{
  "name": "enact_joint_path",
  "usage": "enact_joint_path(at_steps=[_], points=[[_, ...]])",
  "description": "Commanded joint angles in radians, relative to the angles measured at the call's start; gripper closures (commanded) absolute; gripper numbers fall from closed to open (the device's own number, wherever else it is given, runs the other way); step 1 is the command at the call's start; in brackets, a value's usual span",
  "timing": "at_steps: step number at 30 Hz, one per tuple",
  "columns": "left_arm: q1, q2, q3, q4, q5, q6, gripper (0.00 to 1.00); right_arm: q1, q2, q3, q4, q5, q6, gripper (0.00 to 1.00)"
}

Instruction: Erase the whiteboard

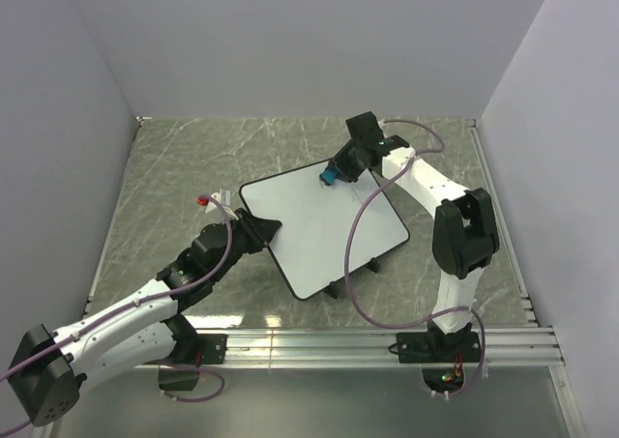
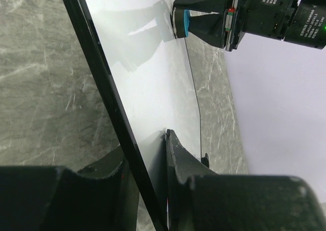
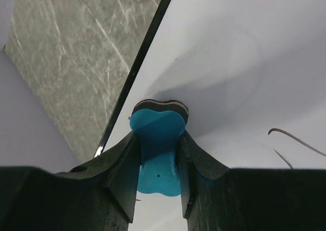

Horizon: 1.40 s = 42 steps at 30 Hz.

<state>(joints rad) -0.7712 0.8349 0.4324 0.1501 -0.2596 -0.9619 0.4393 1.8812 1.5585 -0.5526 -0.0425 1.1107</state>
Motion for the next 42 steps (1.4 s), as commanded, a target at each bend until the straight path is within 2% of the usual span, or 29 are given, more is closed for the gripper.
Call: enact_joint_path(at_steps=[1,12,18,33,37,42], points=[[-0.008,0.053,-0.030,-0.256,-0.033,0.252,1.00,0.013,-0.024,-0.024,-0.003,-0.008,0.015,1.00],[-0.011,0.053,-0.029,-0.259,-0.038,0.250,1.00,-0.094,-0.119,-0.392,0.094,-0.039,0.017,1.00],[-0.011,0.047,-0.030,-0.261,-0.041,0.247,1.00,-0.129,-0.152,-0.491,0.092,-0.020,-0.032,1.00],[-0.016,0.046,-0.032,-0.261,-0.046,0.247,1.00,-0.192,-0.264,-0.629,0.048,-0.005,-0.081,1.00],[-0.017,0.047,-0.030,-0.258,-0.043,0.247,1.00,-0.195,-0.241,-0.598,0.054,-0.020,-0.066,1.00],[-0.020,0.059,-0.029,-0.256,-0.033,0.250,1.00,-0.194,-0.168,-0.470,0.039,-0.037,-0.048,1.00]])
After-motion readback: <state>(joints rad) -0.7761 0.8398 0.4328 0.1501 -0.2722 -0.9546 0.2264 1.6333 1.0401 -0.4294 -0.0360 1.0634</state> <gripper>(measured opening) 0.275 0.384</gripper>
